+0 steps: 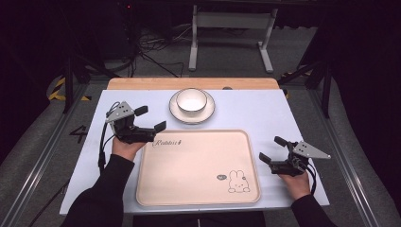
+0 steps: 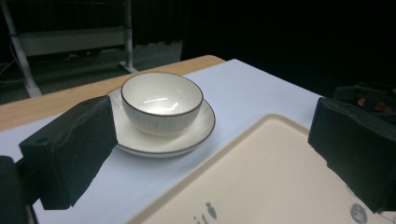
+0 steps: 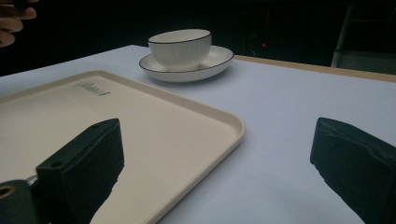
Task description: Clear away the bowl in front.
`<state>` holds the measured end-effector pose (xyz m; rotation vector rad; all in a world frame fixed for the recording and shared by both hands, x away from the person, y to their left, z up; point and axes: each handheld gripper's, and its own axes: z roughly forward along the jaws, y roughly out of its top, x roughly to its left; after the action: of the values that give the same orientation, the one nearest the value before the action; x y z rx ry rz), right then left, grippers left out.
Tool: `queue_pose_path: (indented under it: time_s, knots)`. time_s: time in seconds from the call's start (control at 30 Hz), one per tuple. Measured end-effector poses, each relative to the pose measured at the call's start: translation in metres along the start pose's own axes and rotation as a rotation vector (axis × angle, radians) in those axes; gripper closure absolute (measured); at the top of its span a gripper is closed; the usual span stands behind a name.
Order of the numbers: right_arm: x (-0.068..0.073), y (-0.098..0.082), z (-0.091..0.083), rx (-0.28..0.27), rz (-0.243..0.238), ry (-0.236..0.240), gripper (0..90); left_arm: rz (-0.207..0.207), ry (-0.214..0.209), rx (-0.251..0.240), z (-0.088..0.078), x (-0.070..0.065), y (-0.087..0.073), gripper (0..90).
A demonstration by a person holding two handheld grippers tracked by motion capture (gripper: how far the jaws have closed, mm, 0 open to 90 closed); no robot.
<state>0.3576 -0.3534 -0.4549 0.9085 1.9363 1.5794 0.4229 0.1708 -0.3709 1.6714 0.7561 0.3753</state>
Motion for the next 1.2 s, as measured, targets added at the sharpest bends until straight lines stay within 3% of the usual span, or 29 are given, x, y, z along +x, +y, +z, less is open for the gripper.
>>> queue_pose_path:
  time_s: [0.23, 0.4, 0.6, 1.2]
  knots:
    - [0.000, 0.000, 0.000, 0.000, 0.001, -0.002, 3.6, 0.039, 0.017, 0.019, 0.021, 0.007, 0.008, 1.8]
    - [0.000, 0.000, 0.000, -0.001, -0.002, -0.002, 3.7, 0.041, 0.018, 0.025, 0.032, 0.010, 0.013, 1.4]
    - [-0.003, -0.001, -0.002, -0.025, 0.034, -0.003, 3.7, 0.043, 0.017, 0.040, 0.046, 0.012, 0.019, 1.1]
    - [0.003, -0.001, -0.001, -0.016, -0.022, -0.018, 3.8, 0.024, 0.032, 0.057, 0.082, 0.029, 0.039, 1.1]
